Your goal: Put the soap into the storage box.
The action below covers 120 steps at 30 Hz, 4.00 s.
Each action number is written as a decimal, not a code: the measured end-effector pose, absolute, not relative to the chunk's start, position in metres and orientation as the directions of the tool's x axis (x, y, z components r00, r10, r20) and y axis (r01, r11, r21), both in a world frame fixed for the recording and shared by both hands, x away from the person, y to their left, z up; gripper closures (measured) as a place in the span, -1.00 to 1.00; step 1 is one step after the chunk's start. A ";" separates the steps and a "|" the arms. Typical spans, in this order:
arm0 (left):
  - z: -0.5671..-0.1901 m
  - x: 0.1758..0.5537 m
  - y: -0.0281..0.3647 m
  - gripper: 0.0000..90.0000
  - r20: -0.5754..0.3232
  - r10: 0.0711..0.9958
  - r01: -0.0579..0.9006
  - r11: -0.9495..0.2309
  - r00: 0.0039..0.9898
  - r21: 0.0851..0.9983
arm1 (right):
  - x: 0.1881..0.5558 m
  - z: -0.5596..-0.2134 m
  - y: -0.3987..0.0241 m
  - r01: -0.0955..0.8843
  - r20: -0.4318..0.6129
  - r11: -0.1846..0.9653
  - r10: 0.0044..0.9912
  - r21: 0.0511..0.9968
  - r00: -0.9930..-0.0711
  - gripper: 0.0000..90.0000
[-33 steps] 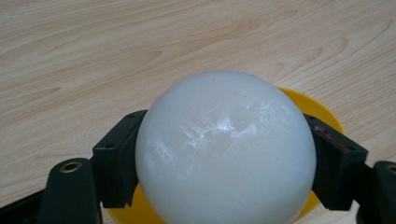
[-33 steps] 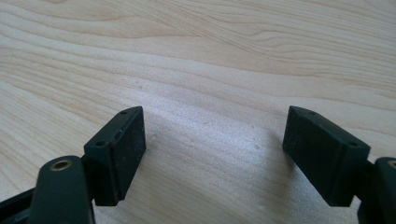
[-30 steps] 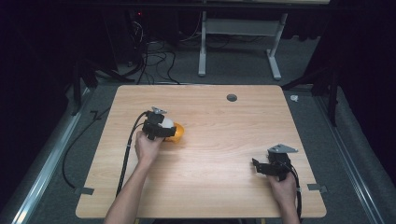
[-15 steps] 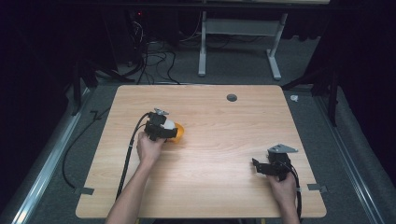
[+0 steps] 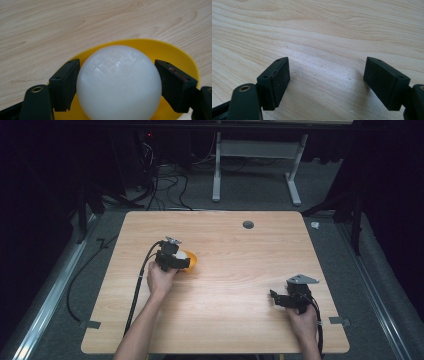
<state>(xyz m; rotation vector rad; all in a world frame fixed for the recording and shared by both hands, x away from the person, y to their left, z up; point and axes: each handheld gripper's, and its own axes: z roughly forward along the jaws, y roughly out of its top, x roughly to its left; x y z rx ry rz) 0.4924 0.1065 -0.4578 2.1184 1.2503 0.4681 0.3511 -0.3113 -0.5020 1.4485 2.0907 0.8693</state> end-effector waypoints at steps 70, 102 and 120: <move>-0.409 0.423 0.140 -0.49 0.002 0.858 0.518 -0.312 0.514 0.797 | 0.351 -0.502 -0.311 0.654 -0.012 0.251 0.938 0.714 -0.347 -0.51; -0.409 0.395 0.162 -0.50 -0.011 0.870 0.511 -0.280 0.493 0.812 | 0.351 -0.502 -0.311 0.654 -0.013 0.251 0.938 0.713 -0.347 -0.51; -0.418 0.386 0.172 -0.49 -0.035 0.884 0.527 -0.245 0.465 0.814 | 0.351 -0.502 -0.311 0.654 -0.012 0.252 0.938 0.713 -0.347 -0.51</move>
